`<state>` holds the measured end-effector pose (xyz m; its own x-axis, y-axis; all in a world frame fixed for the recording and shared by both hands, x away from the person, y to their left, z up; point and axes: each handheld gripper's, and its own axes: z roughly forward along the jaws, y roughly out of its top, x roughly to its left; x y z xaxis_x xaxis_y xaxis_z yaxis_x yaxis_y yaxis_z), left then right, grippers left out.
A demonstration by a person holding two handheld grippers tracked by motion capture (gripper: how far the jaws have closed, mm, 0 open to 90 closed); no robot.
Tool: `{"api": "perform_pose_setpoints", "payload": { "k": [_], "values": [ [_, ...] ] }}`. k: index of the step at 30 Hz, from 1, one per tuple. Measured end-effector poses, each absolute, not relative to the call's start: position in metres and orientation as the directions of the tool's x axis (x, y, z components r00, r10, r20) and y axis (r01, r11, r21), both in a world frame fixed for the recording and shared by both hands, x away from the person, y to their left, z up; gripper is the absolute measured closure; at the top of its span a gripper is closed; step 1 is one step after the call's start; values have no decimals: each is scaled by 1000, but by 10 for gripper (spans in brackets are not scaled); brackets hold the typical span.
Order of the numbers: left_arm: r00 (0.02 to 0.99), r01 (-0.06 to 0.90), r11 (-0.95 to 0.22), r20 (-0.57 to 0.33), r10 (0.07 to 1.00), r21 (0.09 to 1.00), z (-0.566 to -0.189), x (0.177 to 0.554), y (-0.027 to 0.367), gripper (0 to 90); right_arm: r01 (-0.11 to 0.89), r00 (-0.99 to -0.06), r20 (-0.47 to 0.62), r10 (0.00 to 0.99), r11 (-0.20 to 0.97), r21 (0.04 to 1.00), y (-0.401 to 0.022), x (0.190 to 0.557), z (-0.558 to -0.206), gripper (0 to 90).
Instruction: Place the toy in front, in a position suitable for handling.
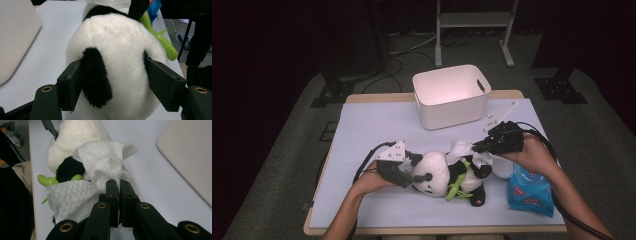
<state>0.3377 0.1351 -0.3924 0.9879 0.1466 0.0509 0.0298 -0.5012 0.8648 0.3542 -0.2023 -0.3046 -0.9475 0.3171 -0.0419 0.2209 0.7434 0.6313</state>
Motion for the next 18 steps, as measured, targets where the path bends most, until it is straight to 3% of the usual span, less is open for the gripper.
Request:
{"api": "perform_pose_setpoints", "payload": {
  "k": [7, 13, 18],
  "values": [
    [989, 83, -506, -6, 151, 859, -387, 342, 136, 239, 220, -951, -21, 308, 723, 655, -207, 351, -312, 860],
    [980, 178, -547, -101, 169, 818, -383, 349, 128, 99, 225, -950, -13, 313, 711, 666, -209, 345, -316, 860],
    [969, 240, -562, -159, 189, 791, -384, 354, 118, 59, 206, -954, -28, 298, 719, 664, -207, 342, -318, 860]
  ]
}}
